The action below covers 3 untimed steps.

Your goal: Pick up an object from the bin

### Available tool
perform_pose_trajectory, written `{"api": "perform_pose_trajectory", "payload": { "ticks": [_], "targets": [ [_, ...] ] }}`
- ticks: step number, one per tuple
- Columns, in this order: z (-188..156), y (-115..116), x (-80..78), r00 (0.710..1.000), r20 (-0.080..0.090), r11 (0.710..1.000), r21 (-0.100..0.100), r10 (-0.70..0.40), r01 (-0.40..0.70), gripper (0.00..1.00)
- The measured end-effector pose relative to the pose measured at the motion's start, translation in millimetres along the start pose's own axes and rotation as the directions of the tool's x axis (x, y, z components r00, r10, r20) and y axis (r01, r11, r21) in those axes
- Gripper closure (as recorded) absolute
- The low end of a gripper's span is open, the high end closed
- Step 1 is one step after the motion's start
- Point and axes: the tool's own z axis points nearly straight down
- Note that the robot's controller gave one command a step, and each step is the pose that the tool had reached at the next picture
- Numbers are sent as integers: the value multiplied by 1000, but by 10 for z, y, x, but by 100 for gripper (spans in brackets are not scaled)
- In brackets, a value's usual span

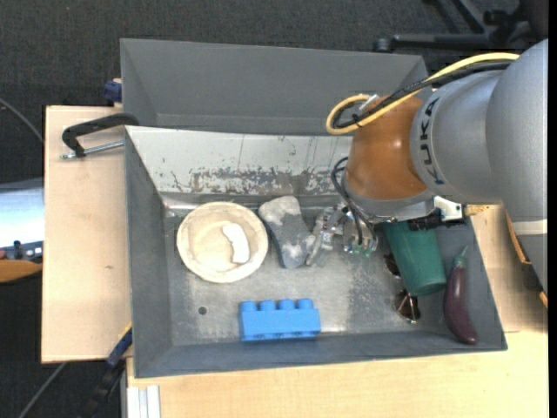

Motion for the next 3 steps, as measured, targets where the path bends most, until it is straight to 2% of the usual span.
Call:
{"api": "perform_pose_trajectory", "payload": {
  "ticks": [1, 2, 3],
  "targets": [
    [-1, 0, -1, 1000, 0, 1000, 0, 0, 0, 100],
    [-191, 8, 19, 1000, 4, 1000, -2, -3, 3, 100],
    [-381, 117, 9, 999, 7, 999, -2, -38, 38, 100]
  ]
}}
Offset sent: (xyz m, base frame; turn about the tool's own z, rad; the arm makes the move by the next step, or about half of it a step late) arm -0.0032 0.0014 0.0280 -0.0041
